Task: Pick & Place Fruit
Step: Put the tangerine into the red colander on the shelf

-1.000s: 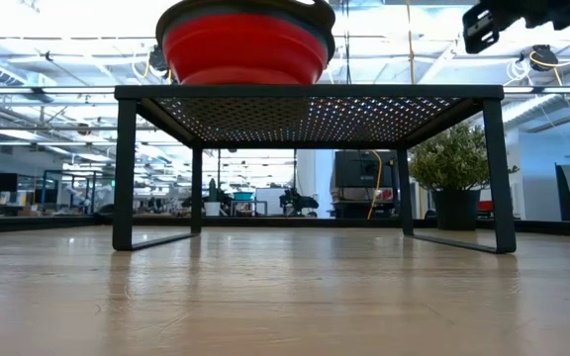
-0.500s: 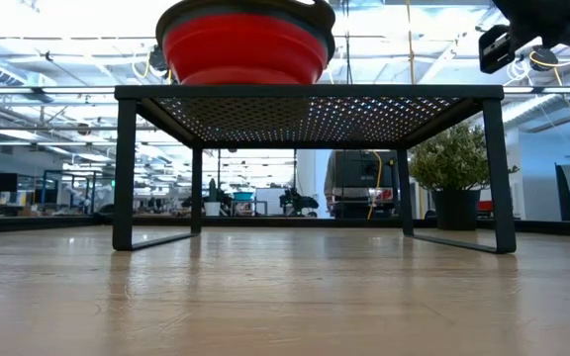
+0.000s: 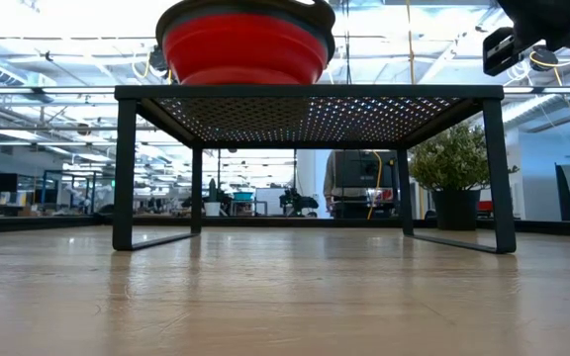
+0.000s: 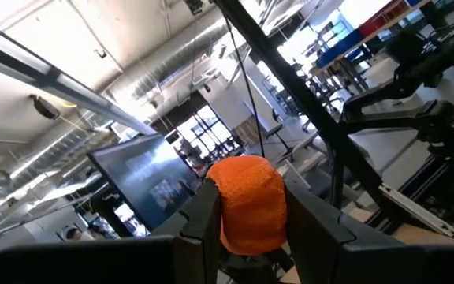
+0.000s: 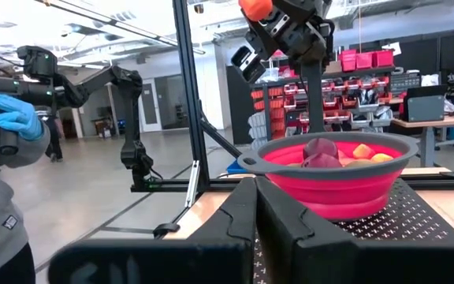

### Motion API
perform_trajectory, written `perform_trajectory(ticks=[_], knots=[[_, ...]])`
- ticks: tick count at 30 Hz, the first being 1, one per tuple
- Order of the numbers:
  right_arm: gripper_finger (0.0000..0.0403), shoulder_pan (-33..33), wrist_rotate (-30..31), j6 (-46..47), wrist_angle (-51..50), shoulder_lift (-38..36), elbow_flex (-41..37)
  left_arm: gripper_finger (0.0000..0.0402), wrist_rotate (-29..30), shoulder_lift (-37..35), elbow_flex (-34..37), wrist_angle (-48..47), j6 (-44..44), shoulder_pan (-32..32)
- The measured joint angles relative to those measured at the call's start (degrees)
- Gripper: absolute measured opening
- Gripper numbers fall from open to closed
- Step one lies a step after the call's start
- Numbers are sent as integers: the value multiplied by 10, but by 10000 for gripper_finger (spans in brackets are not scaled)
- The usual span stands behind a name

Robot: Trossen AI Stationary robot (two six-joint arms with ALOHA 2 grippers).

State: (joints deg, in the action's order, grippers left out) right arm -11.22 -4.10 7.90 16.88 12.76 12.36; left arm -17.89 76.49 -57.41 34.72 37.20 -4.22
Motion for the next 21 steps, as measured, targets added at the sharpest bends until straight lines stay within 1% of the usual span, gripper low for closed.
perform_trajectory(ticks=[2,4,7,9,11,12,17,21], knots=[[0,0,0,0,0,0,0,111,0,0,0,0,-13,0],[0,0,0,0,0,0,0,111,0,0,0,5,-58,0],[0,0,2,0,0,0,0,111,0,0,0,45,-185,0],[0,0,13,0,0,0,0,111,0,0,0,83,-277,1],[0,0,16,-1,0,0,0,111,-11,0,0,118,-357,8],[0,0,16,-2,0,0,0,111,-28,0,0,136,-395,14],[0,0,15,-4,0,0,0,111,-150,0,0,233,-559,41],[0,0,15,-4,0,0,0,111,-209,0,0,277,-637,50]])
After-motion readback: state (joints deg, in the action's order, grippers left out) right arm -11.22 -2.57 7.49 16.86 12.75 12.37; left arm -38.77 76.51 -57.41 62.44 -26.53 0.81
